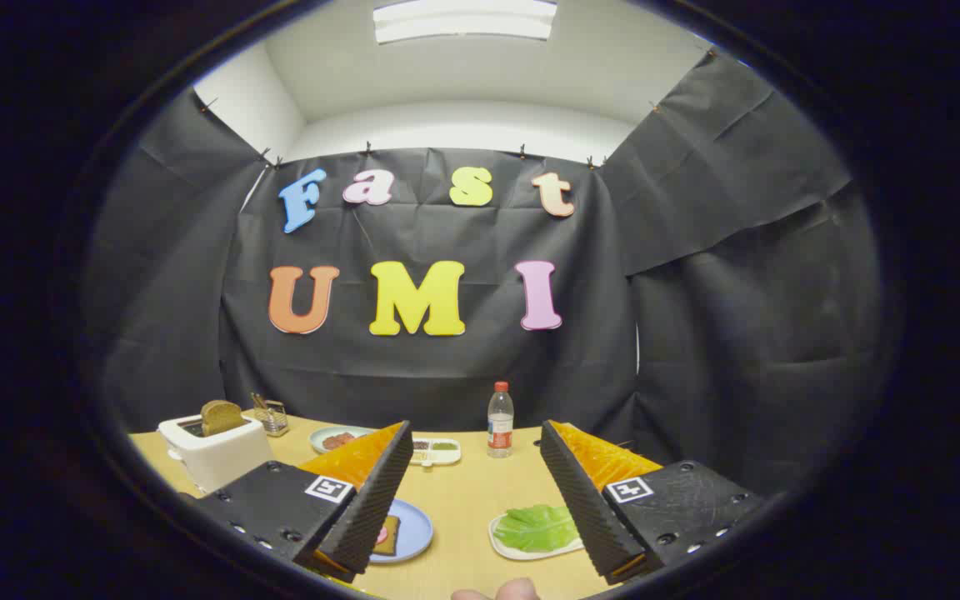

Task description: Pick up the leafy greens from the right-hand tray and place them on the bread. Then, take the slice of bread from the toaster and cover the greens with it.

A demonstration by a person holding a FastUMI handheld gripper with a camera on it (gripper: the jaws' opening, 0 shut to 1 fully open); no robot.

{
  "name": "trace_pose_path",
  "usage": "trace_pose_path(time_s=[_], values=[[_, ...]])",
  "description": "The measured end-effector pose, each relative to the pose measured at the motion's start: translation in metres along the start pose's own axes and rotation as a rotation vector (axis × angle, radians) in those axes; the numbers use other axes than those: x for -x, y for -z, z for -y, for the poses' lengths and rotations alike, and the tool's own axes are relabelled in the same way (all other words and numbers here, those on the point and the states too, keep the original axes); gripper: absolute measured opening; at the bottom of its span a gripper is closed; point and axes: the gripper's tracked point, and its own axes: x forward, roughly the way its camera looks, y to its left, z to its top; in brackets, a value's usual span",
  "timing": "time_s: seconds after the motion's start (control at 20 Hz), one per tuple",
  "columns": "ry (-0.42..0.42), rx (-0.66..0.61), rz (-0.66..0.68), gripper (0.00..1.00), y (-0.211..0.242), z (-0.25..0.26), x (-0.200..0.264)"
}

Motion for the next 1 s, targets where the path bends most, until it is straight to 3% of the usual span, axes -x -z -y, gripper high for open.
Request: trace_pose_path(time_s=[0.6, 1.0], values=[[-0.008, 0.042, 0.012, 0.95, -0.014, 0.006, -0.004], [-0.057, 0.055, 0.020, 0.95, -0.023, -0.005, -0.010]])
